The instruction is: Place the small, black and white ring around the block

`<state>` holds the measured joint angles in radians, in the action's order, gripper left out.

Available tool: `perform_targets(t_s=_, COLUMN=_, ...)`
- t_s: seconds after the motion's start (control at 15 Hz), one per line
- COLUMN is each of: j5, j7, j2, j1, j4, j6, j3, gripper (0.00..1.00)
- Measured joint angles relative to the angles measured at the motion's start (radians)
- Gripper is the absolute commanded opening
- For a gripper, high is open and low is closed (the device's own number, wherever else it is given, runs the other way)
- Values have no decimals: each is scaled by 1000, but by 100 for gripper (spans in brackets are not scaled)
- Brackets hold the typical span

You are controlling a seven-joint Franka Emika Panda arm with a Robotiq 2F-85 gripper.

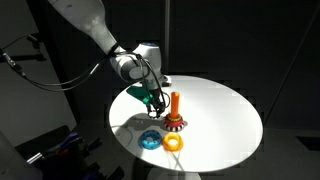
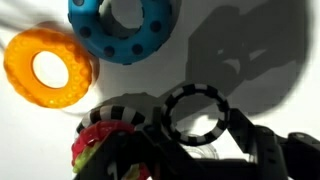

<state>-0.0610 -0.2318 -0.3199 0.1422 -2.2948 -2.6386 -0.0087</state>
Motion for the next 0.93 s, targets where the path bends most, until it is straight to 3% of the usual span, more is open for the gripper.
perform_targets(t_s=0.93, j5=30, j7=139, j2=122, j1=-19, j4=113, j6=183, j3=-60, gripper=43)
